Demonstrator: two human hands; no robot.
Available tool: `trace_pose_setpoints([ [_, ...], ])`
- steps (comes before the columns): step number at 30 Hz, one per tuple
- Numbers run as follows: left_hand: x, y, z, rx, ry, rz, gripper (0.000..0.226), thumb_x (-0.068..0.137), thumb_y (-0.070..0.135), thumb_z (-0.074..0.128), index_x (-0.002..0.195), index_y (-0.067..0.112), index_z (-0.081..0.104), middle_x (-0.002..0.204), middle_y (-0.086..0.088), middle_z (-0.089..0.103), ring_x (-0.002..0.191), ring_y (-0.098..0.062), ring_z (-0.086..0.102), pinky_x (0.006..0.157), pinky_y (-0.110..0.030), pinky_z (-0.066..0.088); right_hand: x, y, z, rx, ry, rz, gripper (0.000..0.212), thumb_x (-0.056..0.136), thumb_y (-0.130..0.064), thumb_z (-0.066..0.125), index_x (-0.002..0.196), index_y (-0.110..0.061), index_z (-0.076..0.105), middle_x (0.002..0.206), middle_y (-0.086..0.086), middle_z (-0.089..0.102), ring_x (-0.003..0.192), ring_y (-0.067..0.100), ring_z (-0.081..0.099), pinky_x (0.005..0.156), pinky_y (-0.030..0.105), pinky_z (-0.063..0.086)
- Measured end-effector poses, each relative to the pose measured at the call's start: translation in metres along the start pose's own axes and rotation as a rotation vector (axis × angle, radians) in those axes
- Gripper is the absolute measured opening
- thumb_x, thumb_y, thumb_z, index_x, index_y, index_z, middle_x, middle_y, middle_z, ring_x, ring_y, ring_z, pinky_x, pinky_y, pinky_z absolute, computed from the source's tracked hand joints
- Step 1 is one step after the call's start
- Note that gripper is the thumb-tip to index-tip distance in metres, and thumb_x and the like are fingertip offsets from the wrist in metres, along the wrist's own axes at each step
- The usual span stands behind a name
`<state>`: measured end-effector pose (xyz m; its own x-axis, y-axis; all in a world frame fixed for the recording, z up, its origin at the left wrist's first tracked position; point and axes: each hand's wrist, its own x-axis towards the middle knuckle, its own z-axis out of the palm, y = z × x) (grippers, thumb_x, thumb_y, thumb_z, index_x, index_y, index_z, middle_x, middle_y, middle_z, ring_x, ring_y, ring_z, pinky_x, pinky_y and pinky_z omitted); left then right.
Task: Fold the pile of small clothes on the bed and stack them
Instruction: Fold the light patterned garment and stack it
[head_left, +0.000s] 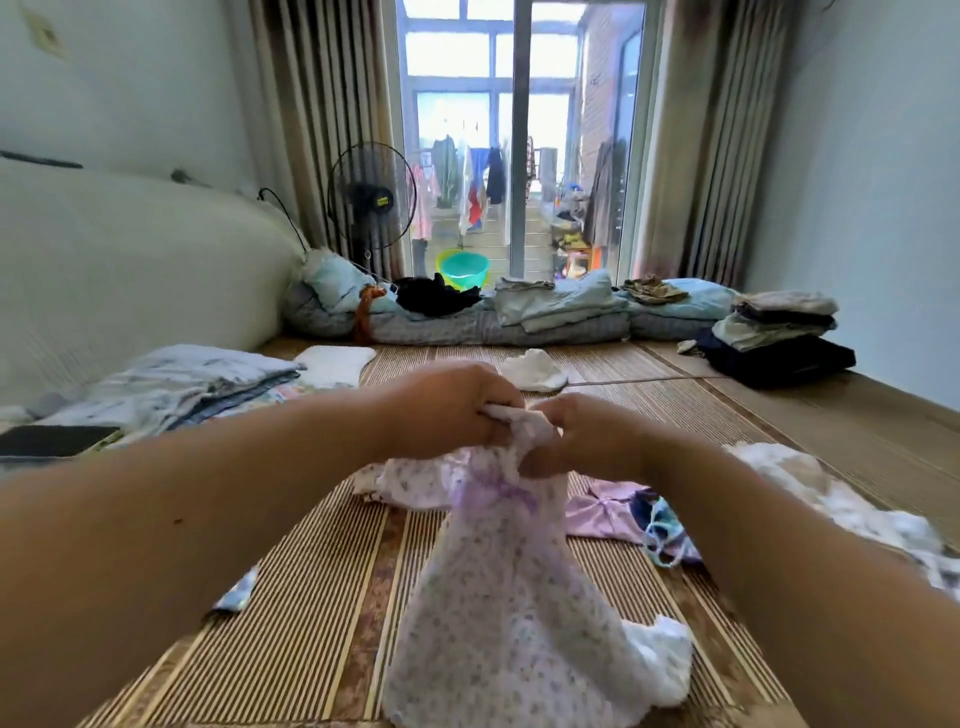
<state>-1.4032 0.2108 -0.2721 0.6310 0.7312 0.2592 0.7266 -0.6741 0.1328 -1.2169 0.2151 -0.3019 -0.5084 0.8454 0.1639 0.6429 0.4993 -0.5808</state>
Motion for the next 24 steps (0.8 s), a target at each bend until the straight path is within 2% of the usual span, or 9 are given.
trace_pose_setpoints([
  [2, 0.000, -0.003, -0.024, 0.013, 0.079, -0.012, 0.016, 0.079, 0.024, 0.074, 0.087, 0.030, 0.062, 0.084, 0.010, 0.060, 0.079, -0.010, 0.055, 0.070, -0.019, 0.045, 0.002, -0.014, -0.022, -0.011, 0.076, -0.003, 0.014, 0.078, -0.013, 0.072, 0.085, -0.003, 0.066, 0.074, 0.003, 0.060, 0.068, 0.011, 0.054, 0.063, 0.028, 0.043],
  [4, -0.002, -0.004, -0.047, -0.004, 0.152, -0.053, 0.035, 0.074, 0.029, 0.079, 0.083, 0.035, 0.047, 0.081, 0.010, 0.057, 0.071, -0.007, 0.051, 0.058, -0.012, 0.037, 0.003, -0.031, -0.040, -0.081, 0.177, -0.027, 0.017, 0.077, -0.019, 0.075, 0.080, -0.008, 0.062, 0.071, -0.001, 0.056, 0.063, 0.010, 0.050, 0.057, 0.021, 0.039],
  [7, -0.009, -0.008, -0.078, -0.055, 0.170, -0.141, 0.046, 0.064, 0.053, 0.080, 0.090, 0.038, 0.045, 0.084, 0.012, 0.057, 0.073, -0.007, 0.054, 0.063, -0.024, 0.042, 0.004, -0.051, -0.063, -0.240, 0.218, -0.045, 0.023, 0.076, -0.030, 0.077, 0.089, -0.025, 0.059, 0.081, -0.009, 0.057, 0.070, 0.002, 0.053, 0.057, 0.014, 0.039],
  [9, -0.015, -0.010, -0.095, -0.020, 0.125, -0.183, 0.052, 0.062, 0.076, 0.061, 0.092, 0.035, 0.052, 0.085, 0.009, 0.059, 0.075, -0.009, 0.055, 0.066, -0.027, 0.042, 0.005, -0.057, -0.072, -0.413, 0.198, -0.011, 0.037, 0.074, -0.039, 0.077, 0.106, -0.031, 0.060, 0.094, -0.011, 0.057, 0.085, 0.009, 0.056, 0.066, 0.020, 0.038],
  [11, -0.021, -0.012, -0.106, 0.035, 0.098, -0.207, 0.066, 0.065, 0.084, 0.048, 0.090, 0.025, 0.062, 0.084, 0.005, 0.062, 0.078, -0.013, 0.057, 0.070, -0.028, 0.043, 0.003, -0.067, -0.076, -0.569, 0.197, 0.023, 0.049, 0.072, -0.052, 0.075, 0.115, -0.036, 0.060, 0.097, -0.012, 0.054, 0.091, 0.011, 0.052, 0.075, 0.025, 0.035],
  [14, -0.023, -0.018, -0.108, 0.278, 0.077, -0.199, 0.021, 0.083, 0.048, 0.064, 0.086, 0.027, 0.062, 0.075, 0.009, 0.056, 0.074, -0.015, 0.054, 0.058, -0.024, 0.037, 0.004, -0.080, -0.077, -0.636, 0.150, 0.017, 0.041, 0.078, -0.064, 0.061, 0.098, -0.028, 0.065, 0.083, -0.008, 0.056, 0.081, 0.013, 0.053, 0.070, 0.026, 0.037],
  [16, -0.025, -0.024, -0.109, 0.356, 0.087, -0.190, 0.006, 0.087, 0.035, 0.062, 0.088, 0.029, 0.063, 0.076, 0.008, 0.055, 0.075, -0.015, 0.053, 0.059, -0.026, 0.033, 0.006, -0.082, -0.077, -0.714, 0.130, 0.021, 0.036, 0.084, -0.061, 0.057, 0.076, -0.025, 0.057, 0.073, -0.007, 0.054, 0.069, 0.011, 0.052, 0.060, 0.024, 0.037],
  [19, -0.033, -0.039, -0.113, 0.356, 0.136, -0.236, 0.011, 0.089, 0.035, 0.062, 0.081, 0.026, 0.060, 0.069, 0.008, 0.051, 0.071, -0.016, 0.052, 0.059, -0.026, 0.034, 0.005, -0.075, -0.081, -0.665, 0.199, 0.051, 0.035, 0.083, -0.051, 0.065, 0.063, -0.027, 0.049, 0.068, -0.007, 0.051, 0.063, 0.006, 0.048, 0.055, 0.023, 0.035],
  [24, -0.042, -0.058, -0.120, 0.249, 0.202, -0.343, 0.021, 0.086, 0.040, 0.067, 0.075, 0.024, 0.060, 0.065, 0.009, 0.052, 0.062, -0.006, 0.047, 0.054, -0.020, 0.033, 0.001, -0.065, -0.085, -0.398, 0.235, 0.054, 0.028, 0.078, -0.028, 0.075, 0.069, -0.023, 0.049, 0.075, -0.001, 0.055, 0.076, 0.020, 0.054, 0.069, 0.033, 0.043],
])
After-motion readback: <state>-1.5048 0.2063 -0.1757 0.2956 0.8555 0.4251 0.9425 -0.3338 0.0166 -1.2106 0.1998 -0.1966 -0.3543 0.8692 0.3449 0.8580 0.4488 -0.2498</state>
